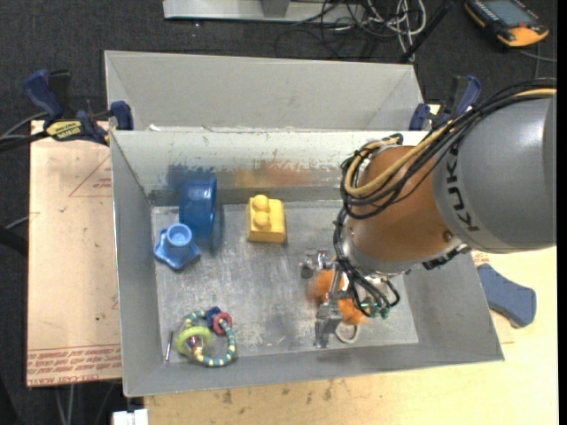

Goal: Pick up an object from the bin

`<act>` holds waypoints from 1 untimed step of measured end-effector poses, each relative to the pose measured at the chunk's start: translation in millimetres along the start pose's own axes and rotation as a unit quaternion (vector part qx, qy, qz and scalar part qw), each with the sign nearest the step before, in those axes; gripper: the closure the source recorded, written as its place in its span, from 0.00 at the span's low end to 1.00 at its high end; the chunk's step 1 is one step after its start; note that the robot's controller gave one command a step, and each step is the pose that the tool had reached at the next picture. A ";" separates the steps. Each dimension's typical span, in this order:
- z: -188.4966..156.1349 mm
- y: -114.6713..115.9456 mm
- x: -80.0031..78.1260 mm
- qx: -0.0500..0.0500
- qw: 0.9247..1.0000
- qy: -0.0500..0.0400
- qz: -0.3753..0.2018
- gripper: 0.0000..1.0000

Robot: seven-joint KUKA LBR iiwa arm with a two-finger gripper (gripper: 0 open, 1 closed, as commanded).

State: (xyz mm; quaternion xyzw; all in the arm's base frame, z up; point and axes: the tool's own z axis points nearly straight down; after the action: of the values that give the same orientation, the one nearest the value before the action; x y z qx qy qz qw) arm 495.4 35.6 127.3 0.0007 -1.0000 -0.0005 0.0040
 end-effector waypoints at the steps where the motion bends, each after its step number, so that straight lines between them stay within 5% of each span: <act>1: -3.5 -0.1 -1.9 0.000 1.000 -0.004 0.000 0.00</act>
Offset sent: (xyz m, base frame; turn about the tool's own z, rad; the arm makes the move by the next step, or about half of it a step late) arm 0.0071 -0.0741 -0.0573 -0.1442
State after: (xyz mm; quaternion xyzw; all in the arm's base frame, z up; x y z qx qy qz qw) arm 497.4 35.5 130.8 0.0003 -1.0000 -0.0007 0.0005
